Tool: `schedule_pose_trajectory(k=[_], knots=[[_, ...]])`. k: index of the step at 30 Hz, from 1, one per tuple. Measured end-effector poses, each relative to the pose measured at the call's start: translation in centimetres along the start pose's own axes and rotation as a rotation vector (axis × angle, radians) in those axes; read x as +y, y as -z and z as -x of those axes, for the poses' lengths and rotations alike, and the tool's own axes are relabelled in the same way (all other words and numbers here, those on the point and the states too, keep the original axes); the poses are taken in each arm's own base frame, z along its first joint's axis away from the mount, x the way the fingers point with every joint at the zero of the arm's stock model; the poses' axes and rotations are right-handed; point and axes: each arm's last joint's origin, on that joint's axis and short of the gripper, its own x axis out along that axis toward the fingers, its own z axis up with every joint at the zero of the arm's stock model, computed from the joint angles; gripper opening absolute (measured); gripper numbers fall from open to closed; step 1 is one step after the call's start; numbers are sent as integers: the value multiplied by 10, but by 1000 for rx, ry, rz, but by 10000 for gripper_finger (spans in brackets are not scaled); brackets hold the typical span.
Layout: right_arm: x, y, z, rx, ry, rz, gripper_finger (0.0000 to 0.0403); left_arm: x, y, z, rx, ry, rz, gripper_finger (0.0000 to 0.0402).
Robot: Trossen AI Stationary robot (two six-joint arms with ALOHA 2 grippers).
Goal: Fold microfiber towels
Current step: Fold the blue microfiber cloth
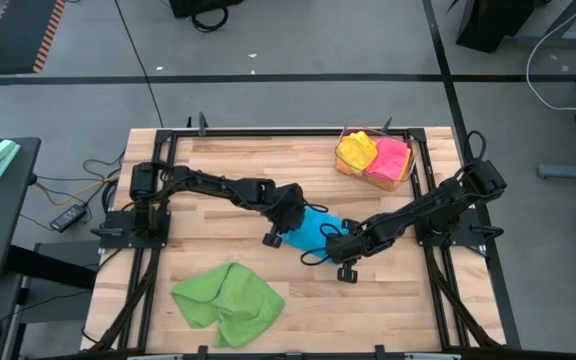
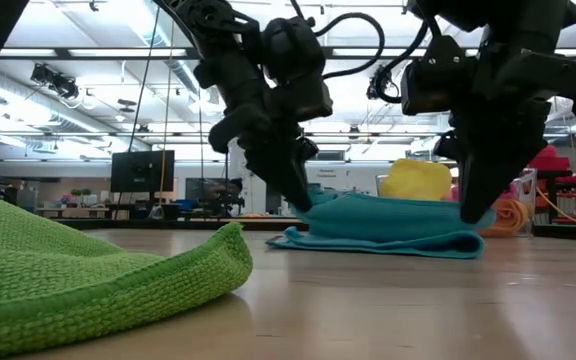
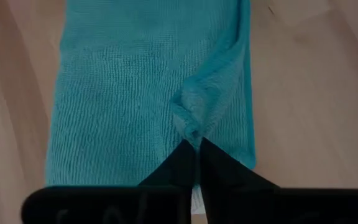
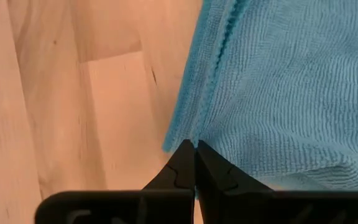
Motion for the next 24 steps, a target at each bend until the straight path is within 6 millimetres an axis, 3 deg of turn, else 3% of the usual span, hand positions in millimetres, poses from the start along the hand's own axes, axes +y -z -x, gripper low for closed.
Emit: schedule_pose_trajectory(k=[6, 16, 24], knots=[[3, 2, 0, 4, -7, 22, 17, -4, 13, -6, 48, 20, 7, 44], [5, 0, 0, -1, -50, 61, 98, -15, 21, -13, 63, 39, 4, 60], [6, -2, 12, 21, -103, 35, 153, -12, 11, 15, 10, 11, 2, 82]])
